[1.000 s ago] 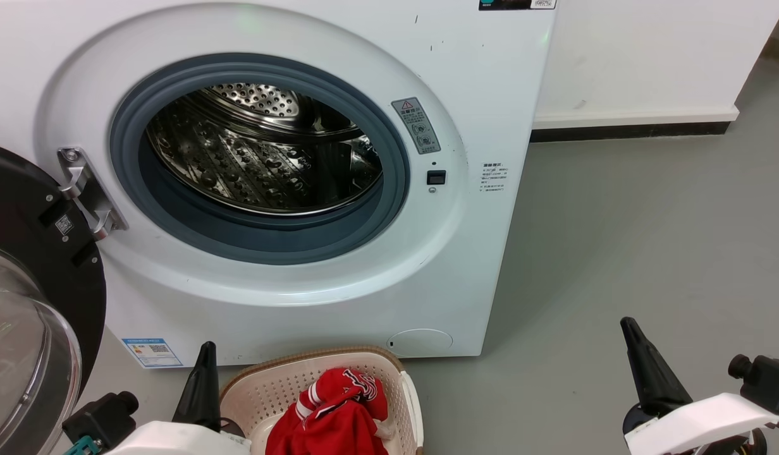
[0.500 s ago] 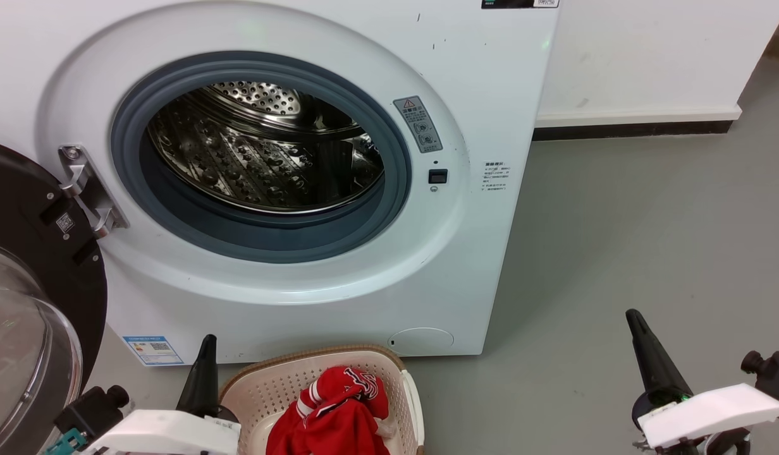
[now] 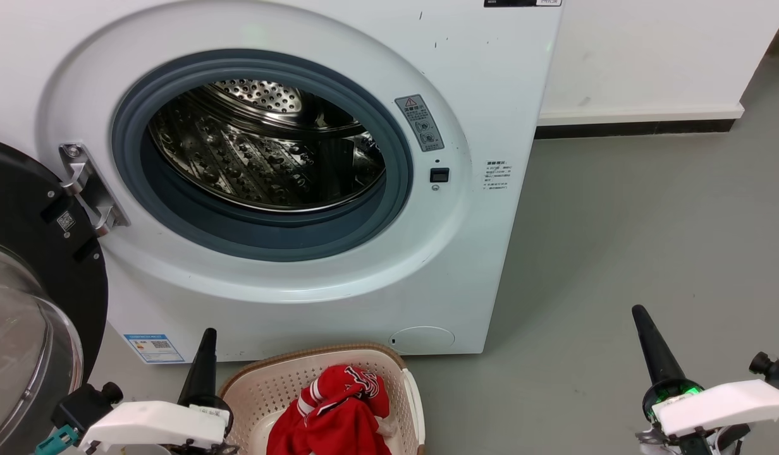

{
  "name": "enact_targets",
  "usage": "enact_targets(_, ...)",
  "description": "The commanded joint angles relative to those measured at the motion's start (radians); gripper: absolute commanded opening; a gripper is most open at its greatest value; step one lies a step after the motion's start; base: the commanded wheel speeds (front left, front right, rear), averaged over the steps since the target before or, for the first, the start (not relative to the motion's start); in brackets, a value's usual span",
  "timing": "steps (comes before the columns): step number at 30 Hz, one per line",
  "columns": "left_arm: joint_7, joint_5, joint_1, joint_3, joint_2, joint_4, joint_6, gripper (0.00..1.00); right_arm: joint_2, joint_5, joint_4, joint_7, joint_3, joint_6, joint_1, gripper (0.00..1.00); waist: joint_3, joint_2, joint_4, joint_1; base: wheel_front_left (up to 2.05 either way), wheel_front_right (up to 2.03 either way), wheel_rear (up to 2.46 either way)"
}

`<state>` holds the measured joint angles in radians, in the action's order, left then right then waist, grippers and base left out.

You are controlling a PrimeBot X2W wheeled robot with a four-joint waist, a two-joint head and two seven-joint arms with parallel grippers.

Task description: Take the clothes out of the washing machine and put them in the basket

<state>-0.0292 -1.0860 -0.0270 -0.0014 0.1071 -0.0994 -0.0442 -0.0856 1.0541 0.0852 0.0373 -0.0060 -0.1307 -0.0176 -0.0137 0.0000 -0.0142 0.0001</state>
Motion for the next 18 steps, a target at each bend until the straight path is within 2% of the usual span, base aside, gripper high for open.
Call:
enact_targets(1, 0.004, -0.025, 0.028, 0.005, -0.001, 0.002, -0.008, 0.00, -0.006, 0.030, 0.000, 0.004, -0.004, 0.000, 0.032, 0.00, 0.000, 0.0000, 0.000, -0.0001, 0.00, 0.00, 0.00)
enact_targets(18, 0.037, -0.198, 0.064, 0.027, -0.008, -0.045, -0.034, 0.00, -0.006, 0.213, 0.051, 0.013, -0.020, 0.000, 0.062, 0.00, 0.005, 0.0000, 0.004, -0.0001, 0.00, 0.00, 0.00)
